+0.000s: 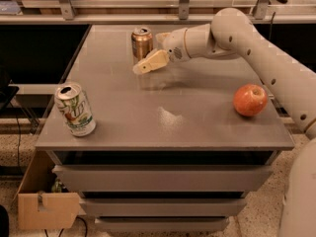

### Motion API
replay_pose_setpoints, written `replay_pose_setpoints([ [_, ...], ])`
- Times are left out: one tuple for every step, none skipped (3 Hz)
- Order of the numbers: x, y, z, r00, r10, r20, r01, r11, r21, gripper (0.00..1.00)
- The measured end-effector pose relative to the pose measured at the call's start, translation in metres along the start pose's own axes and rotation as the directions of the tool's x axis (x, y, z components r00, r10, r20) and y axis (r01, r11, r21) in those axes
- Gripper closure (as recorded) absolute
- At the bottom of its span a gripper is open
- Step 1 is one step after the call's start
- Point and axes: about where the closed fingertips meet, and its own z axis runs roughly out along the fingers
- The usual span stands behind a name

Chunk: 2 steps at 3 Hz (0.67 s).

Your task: Pick orange can

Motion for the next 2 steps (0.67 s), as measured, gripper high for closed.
replay_pose_setpoints([
  [-0.0051,-0.0005,0.01,1.0,0.007,0.03,-0.007,0.9999,-0.012,0.0],
  [-0.0111,-0.0004,0.0186,0.998,0.01,0.059,-0.008,0.9997,-0.025,0.17],
])
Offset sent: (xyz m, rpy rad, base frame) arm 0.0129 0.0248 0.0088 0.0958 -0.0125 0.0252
